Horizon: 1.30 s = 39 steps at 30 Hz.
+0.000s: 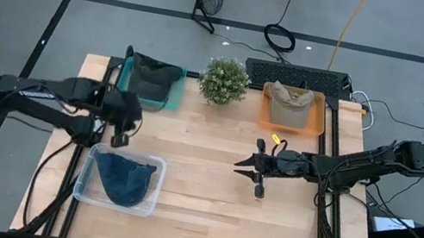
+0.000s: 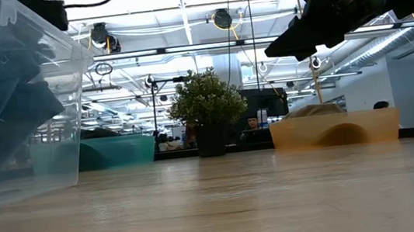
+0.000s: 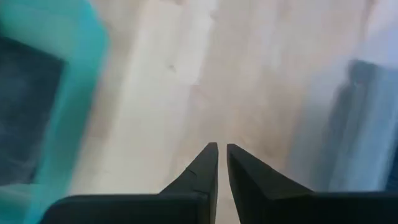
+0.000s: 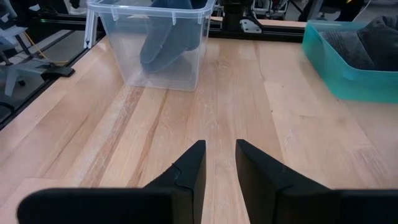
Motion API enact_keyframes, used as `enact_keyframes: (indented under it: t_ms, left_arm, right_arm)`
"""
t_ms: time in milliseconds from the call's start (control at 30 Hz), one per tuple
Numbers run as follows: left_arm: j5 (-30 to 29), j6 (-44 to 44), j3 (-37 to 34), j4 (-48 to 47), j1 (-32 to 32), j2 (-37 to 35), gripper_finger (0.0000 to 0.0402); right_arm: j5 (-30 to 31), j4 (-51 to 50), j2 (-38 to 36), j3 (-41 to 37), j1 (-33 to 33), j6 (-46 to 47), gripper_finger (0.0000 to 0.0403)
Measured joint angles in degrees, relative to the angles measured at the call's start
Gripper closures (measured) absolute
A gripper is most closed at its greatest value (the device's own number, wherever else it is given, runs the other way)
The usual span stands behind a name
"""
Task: Pick & Place hat
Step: Adjust the bins
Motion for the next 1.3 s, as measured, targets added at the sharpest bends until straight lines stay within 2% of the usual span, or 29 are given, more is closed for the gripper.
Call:
enact_keyframes:
  t_ms: [200,367,567,767,933,1300]
  left_arm:
    - [-0.5,-7.8,0.0,-0.3,-9.5,0.6,0.0355]
    - [0.8,-13.6,0.1,-2.8,-14.8,4.8,0.0355]
    - [2.7,-14.4,0.1,0.0,-19.7,12.3,0.0355]
    - [7.5,-14.8,0.1,2.3,-23.5,16.8,0.0355]
    - [7.9,-16.9,0.0,3.1,-27.7,17.4,0.0355]
    - [9.1,-23.0,0.0,13.0,-39.9,17.2,0.0355]
  right_arm:
    - [0.0,0.5,0.0,0.0,0.0,0.4,0.0328]
    - [0.0,0.5,0.0,0.0,0.0,0.7,0.0328]
    - [-0.1,0.4,0.0,0.0,0.0,1.6,0.0328]
    - [-0.1,0.1,0.0,0.0,0.0,1.6,0.0328]
    - [-0.1,0.0,0.0,0.0,0.0,1.6,0.0328]
    - [-0.1,0.0,0.0,0.0,0.0,1.6,0.0328]
